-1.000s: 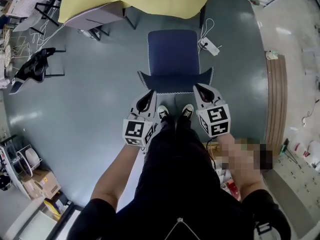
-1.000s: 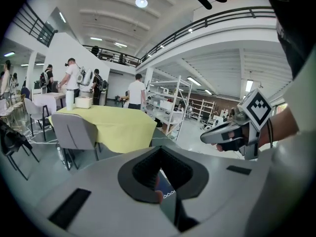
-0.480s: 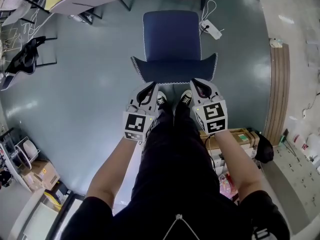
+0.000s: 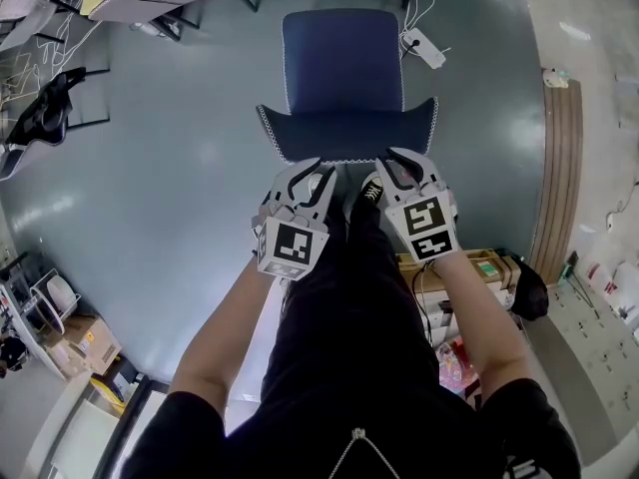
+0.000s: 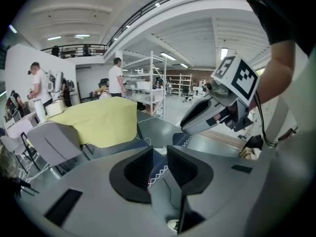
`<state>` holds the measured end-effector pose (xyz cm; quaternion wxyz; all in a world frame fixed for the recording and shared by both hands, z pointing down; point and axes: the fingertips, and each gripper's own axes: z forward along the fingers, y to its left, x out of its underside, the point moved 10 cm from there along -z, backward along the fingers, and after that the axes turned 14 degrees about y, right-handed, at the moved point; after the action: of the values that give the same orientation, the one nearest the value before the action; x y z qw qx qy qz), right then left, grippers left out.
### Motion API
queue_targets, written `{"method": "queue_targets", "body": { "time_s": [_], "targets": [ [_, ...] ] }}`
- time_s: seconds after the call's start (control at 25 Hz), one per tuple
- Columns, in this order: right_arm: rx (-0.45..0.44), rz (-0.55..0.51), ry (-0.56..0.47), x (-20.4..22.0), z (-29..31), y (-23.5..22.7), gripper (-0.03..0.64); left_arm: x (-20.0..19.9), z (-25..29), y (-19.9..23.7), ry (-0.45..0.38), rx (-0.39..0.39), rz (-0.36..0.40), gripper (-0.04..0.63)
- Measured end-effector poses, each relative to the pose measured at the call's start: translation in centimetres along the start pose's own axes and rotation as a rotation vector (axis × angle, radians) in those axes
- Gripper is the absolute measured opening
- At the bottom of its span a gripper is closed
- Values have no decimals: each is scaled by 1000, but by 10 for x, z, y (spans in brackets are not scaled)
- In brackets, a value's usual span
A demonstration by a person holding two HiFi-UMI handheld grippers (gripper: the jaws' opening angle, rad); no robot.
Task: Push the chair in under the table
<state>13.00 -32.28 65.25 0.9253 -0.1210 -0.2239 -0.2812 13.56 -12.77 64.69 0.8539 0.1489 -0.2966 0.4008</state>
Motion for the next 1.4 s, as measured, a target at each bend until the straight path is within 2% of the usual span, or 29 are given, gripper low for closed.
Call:
{"method": "queue_targets", "body": {
  "time_s": [0.12, 0.28, 0.4, 0.52, 0.88, 0.96, 1.12, 1.2, 1.4],
  "targets": [
    [-8, -90, 53, -3, 7, 1, 140, -1, 8, -5, 55, -10, 137, 144],
    [17, -269, 161, -2, 20, 5, 183, 1, 24, -11, 150, -28, 332, 198],
    [57, -412, 251, 3, 35, 5, 206, 1, 39, -11, 216, -22, 417, 230],
    [63, -503, 332, 8, 56, 4, 218, 3, 57, -7, 283, -18, 481, 245],
    [130, -753, 464, 15, 104, 7, 219, 17, 102, -3, 436, -26, 700, 245],
    [170, -823, 500, 18, 115, 8, 219, 22, 111, -5, 462, -23, 747, 245],
    [228, -876, 507, 19, 118, 9, 203, 23, 114, -4, 467, -37, 768, 232],
    [262, -898, 494, 19, 119, 9, 172, 23, 115, -2, 467, -55, 773, 173],
    [294, -905, 487, 19, 119, 8, 150, 21, 116, -2, 467, -68, 775, 140]
  ]
}}
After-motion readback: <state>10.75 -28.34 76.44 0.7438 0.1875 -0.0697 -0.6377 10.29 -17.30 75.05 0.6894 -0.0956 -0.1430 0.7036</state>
